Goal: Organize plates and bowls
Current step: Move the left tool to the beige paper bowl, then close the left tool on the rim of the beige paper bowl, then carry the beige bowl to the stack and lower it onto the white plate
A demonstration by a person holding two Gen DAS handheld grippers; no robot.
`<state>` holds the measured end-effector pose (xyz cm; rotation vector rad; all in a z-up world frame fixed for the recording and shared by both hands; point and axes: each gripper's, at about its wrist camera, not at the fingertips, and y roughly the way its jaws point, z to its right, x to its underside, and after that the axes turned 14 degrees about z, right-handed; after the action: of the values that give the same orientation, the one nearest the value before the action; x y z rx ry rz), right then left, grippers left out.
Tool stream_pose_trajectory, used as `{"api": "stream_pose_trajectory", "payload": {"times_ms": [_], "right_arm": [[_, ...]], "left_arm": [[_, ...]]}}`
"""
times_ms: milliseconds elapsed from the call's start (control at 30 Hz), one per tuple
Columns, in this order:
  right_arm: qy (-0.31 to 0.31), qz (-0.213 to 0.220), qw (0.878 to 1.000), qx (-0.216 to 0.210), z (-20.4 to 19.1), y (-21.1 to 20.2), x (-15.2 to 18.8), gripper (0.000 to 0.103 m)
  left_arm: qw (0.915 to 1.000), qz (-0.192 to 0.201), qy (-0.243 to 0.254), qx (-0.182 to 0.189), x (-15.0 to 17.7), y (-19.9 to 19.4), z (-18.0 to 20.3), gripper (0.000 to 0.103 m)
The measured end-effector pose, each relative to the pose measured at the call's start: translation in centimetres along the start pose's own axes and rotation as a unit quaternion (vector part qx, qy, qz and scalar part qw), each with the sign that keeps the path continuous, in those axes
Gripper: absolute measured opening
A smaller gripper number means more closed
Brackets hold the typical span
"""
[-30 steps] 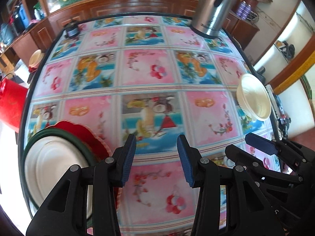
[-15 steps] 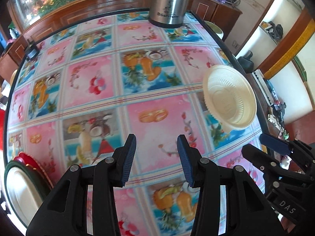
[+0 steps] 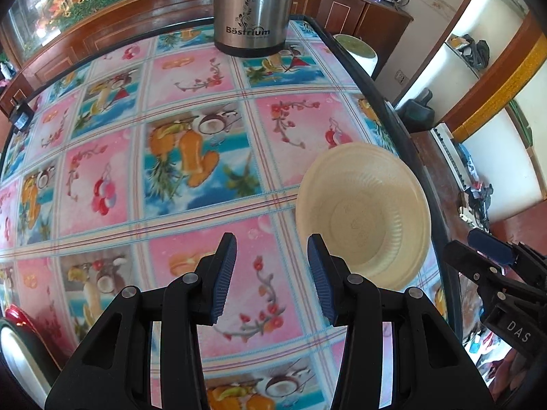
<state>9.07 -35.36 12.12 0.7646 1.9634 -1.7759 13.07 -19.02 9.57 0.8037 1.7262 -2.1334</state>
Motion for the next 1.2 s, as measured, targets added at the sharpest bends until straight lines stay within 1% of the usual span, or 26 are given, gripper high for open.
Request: {"api": "stream_pose_trajectory", "payload": {"times_ms": [267, 567, 633, 667, 700, 733, 767, 800, 967, 1200], "right_arm": [[0.011, -0.016, 1.000, -0.007, 1.7, 2.9, -1.0, 0.052], [0.012, -0.047, 0.999, -0.019, 2.0, 5.6, -0.6, 0.052], [0.010, -0.051, 0.998, -0.021, 2.1, 6.0, -0.5, 0.051], [0.008, -0.056, 0.998, -0.023, 2.1, 6.3, -0.5, 0.042], [0.008, -0.058, 0.998, -0.025, 2.1, 6.4, -0.4, 0.030], [0.007, -0.059, 0.998, -0.027, 2.2, 6.6, -0.5, 0.027], [0.005, -0.062, 0.998, -0.027, 2.2, 6.8, -0.5, 0.020], [0.004, -0.065, 0.997, -0.030, 2.2, 6.9, -0.4, 0.014], [-0.001, -0.058, 0.998, -0.039, 1.9, 6.4, -0.5, 0.012], [-0.004, -0.058, 0.997, -0.050, 0.7, 5.6, -0.1, 0.012]], "left_arm": [[0.9997, -0.022, -0.006, 0.002, -0.2, 2.9, 1.1, 0.043], [0.9986, -0.051, -0.011, 0.006, 0.5, 5.4, 1.7, 0.043], [0.9983, -0.057, -0.010, 0.008, 0.6, 5.8, 1.8, 0.043], [0.9981, -0.061, -0.009, 0.009, 0.7, 6.0, 1.9, 0.043], [0.9980, -0.062, -0.008, 0.010, 0.7, 6.1, 2.0, 0.043], [0.9980, -0.062, -0.007, 0.011, 0.8, 6.3, 2.1, 0.042], [0.9979, -0.064, -0.008, 0.011, 0.8, 6.4, 2.1, 0.037], [0.9976, -0.067, -0.008, 0.010, 0.9, 6.5, 2.0, 0.026], [0.9972, -0.073, -0.012, 0.014, 1.1, 6.5, 1.6, 0.015], [0.9976, -0.068, -0.013, 0.010, 1.7, 4.8, 0.2, 0.015]]}}
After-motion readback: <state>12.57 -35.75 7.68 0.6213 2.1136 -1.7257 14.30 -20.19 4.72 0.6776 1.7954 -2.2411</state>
